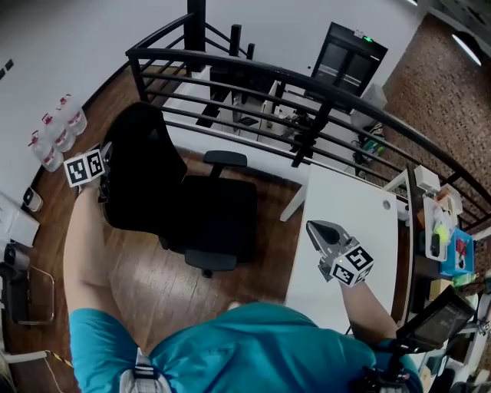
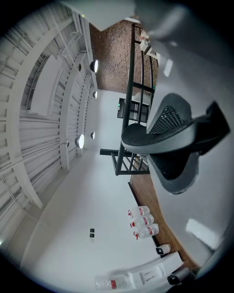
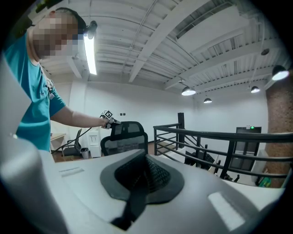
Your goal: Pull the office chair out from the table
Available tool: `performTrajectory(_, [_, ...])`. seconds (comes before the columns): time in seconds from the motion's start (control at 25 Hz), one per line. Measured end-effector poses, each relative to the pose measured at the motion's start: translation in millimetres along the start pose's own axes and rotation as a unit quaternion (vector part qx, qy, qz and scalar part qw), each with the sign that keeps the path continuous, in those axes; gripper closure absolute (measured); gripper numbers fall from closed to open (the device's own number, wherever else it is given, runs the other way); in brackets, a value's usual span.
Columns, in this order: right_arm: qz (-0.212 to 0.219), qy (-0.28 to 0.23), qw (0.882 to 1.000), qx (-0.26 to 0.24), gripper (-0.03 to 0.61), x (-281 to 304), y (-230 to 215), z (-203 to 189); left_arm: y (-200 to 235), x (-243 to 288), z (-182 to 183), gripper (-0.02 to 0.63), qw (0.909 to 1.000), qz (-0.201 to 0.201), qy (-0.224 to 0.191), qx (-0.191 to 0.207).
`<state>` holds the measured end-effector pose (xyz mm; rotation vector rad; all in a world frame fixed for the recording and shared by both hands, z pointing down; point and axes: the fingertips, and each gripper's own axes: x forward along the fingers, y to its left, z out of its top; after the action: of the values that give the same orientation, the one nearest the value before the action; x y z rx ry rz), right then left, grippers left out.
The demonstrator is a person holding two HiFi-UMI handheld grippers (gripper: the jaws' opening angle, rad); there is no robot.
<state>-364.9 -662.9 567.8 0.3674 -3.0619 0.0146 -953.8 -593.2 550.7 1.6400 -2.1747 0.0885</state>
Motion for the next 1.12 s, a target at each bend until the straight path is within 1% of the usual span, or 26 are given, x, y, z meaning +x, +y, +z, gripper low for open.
performTrajectory(0.28, [-0.009, 0.003, 1.000, 0.004, 0.581, 2, 1, 0, 37, -6, 7, 0.471, 0.9998, 0.021, 0.006, -0.002])
performTrajectory(0.44, [-0.012, 0.005, 1.000, 0.003, 0.581, 0, 0, -6, 52, -7, 5, 0.471, 0.9993, 0.037, 0.004, -0.009])
performTrajectory(0.68, [-0.016, 0.005, 1.000, 0.004, 0.581, -3, 2, -4, 66, -5, 4, 0.465, 0.9979, 0.062, 0.014, -0.011])
performTrajectory(0.84, [-0.015, 0.003, 1.000, 0.006, 0.581, -4, 5, -7, 65, -6, 1, 0.465, 0.9973, 0.072, 0.007, -0.014])
performTrajectory(0.88, [-0.014, 0.003, 1.000, 0.005, 0.581, -5, 7, -6, 65, -10, 1, 0.455, 0.9971, 0.074, 0.003, -0.013])
performTrajectory(1.04, [-0.009, 0.001, 1.000, 0.004, 0.581, -8, 12, -6, 61, -27, -3, 0.379, 0.9969, 0.075, -0.014, -0.020])
performTrajectory(1.12, [-0.007, 0.001, 1.000, 0.004, 0.581, -10, 15, -8, 53, -36, -8, 0.374, 0.9974, 0.064, -0.028, -0.018])
